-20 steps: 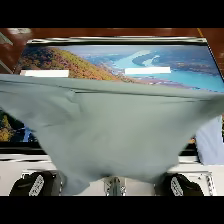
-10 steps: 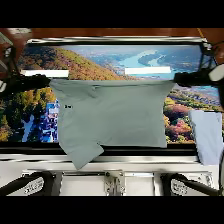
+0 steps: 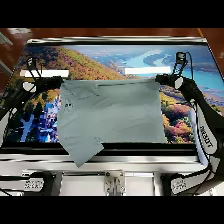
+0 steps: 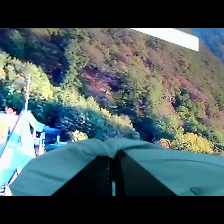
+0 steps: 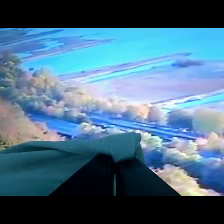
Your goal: Fold the shirts.
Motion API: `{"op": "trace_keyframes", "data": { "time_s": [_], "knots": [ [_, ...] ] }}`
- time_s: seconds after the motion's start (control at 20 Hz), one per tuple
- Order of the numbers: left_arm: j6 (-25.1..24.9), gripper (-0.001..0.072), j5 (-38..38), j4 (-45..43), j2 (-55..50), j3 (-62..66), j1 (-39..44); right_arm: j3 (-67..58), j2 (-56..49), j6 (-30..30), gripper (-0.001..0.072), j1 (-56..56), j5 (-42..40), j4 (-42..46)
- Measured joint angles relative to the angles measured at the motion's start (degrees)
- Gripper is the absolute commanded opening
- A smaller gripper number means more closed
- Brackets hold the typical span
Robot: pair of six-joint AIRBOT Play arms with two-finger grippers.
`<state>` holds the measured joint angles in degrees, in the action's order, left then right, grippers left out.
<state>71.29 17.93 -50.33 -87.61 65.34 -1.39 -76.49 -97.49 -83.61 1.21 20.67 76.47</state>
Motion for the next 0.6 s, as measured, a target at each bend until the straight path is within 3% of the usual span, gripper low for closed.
{"op": "trace_keyframes", "data": {
  "time_s": [0.3, 0.6],
  "knots": [
    [-1.14, 0.0040, 6.80, -1.68, -1.62, 0.28, -0.07, -0.02, 0.52, -0.24, 0.0061, 0.26, 9.42, 1.51],
    [-0.42, 0.0040, 30.58, -11.85, -1.86, 1.27, -2.64, 0.00, 1.70, -0.37, 0.0061, 1.86, 28.63, 6.67]
  ]
}}
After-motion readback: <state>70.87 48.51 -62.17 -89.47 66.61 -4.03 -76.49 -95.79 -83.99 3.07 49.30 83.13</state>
